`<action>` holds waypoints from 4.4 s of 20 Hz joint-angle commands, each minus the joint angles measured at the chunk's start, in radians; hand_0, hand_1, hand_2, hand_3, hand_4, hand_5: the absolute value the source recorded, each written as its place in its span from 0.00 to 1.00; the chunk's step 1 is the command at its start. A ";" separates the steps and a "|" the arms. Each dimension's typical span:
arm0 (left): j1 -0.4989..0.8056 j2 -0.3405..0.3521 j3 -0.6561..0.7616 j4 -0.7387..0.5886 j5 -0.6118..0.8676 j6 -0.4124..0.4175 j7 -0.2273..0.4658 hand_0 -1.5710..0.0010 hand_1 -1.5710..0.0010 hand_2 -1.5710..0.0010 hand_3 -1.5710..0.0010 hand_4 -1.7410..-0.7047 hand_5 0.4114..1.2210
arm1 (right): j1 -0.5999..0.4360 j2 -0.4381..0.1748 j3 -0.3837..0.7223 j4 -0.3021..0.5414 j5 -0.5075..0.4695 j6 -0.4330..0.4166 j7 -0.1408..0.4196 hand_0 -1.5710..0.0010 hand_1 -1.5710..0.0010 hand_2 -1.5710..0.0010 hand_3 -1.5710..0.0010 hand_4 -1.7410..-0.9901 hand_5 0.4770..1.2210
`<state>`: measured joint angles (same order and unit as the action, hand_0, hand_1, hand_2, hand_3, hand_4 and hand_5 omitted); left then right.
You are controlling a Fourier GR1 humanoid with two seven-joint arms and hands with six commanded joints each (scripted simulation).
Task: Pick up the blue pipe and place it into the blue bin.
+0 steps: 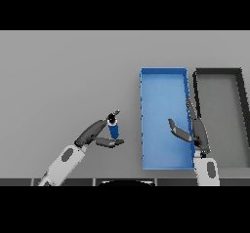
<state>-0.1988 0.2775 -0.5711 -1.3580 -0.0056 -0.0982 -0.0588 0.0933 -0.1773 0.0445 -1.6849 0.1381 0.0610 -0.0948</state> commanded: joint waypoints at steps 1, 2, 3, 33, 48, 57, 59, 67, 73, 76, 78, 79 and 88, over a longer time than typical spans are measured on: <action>0.003 -0.009 -0.009 0.002 -0.007 0.002 -0.006 1.00 1.00 1.00 1.00 0.67 0.01 | 0.003 -0.003 0.000 0.002 0.003 0.001 -0.006 1.00 1.00 1.00 1.00 0.69 0.23; -0.006 -0.022 -0.004 0.018 0.004 -0.003 -0.013 1.00 1.00 1.00 1.00 0.66 0.01 | 0.007 -0.003 0.004 -0.001 0.012 -0.003 -0.014 1.00 1.00 1.00 1.00 0.70 0.23; -0.018 -0.037 0.000 0.030 0.017 -0.013 -0.016 1.00 1.00 1.00 1.00 0.64 0.02 | 0.021 -0.007 0.001 -0.011 0.010 -0.002 -0.020 1.00 1.00 1.00 1.00 0.71 0.23; -0.075 -0.194 0.011 -0.216 0.060 -0.023 -0.021 0.00 0.00 0.00 0.00 0.26 1.00 | -0.002 -0.014 -0.010 0.013 0.007 0.001 -0.030 1.00 1.00 1.00 1.00 0.78 0.22; -0.077 -0.238 0.046 -0.206 0.026 -0.087 0.008 0.00 0.00 0.00 0.00 0.26 1.00 | 0.546 0.273 0.214 -0.424 0.092 -0.147 -0.060 1.00 0.98 0.93 1.00 0.71 0.18; -0.067 -0.257 0.059 -0.205 -0.021 -0.111 0.023 0.00 0.00 0.00 0.00 0.26 1.00 | 0.158 0.119 0.255 -0.557 0.012 0.088 0.391 1.00 1.00 0.95 1.00 0.61 0.11; -0.069 -0.258 0.068 -0.197 -0.034 -0.113 0.025 0.00 0.00 0.00 0.00 0.26 1.00 | 0.072 0.111 0.275 -0.540 0.015 0.114 0.446 1.00 1.00 0.97 1.00 0.59 0.11; -0.086 -0.282 0.100 -0.170 -0.020 -0.169 0.009 0.00 0.00 0.00 0.00 0.27 1.00 | -0.217 0.146 0.325 -0.435 -0.023 0.189 0.605 1.00 1.00 0.97 1.00 0.67 0.10; -0.047 -0.284 0.106 -0.186 -0.052 -0.181 0.013 0.00 0.00 0.00 0.00 0.26 1.00 | -0.397 0.148 0.294 -0.390 -0.071 0.215 0.658 0.98 0.97 0.94 1.00 0.74 0.05; -0.059 -0.281 0.127 -0.184 -0.063 -0.192 0.035 0.00 0.00 0.00 0.00 0.27 1.00 | -0.461 0.156 0.291 -0.349 -0.082 0.229 0.705 0.89 0.86 0.83 0.92 0.68 0.01; -0.052 -0.298 0.121 -0.182 -0.067 -0.197 0.071 0.00 0.00 0.00 0.00 0.17 1.00 | -0.477 0.156 0.293 -0.330 -0.092 0.246 0.695 0.68 0.66 0.66 0.74 0.55 0.02; -0.052 -0.291 0.120 -0.191 -0.074 -0.202 0.080 0.00 0.00 0.00 0.00 0.14 1.00 | -0.480 0.163 0.298 -0.322 -0.092 0.247 0.690 0.55 0.55 0.53 0.62 0.45 0.03; -0.033 -0.334 0.157 -0.186 -0.044 -0.245 0.043 0.00 0.00 0.00 0.08 0.02 1.00 | -0.476 0.186 0.337 -0.286 -0.104 0.196 0.621 0.07 0.07 0.07 0.14 0.08 0.75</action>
<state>-0.2324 -0.0562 -0.4135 -1.5439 -0.0511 -0.3447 -0.0144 -0.3828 0.0090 0.3812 -1.9710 0.0311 0.2565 0.5240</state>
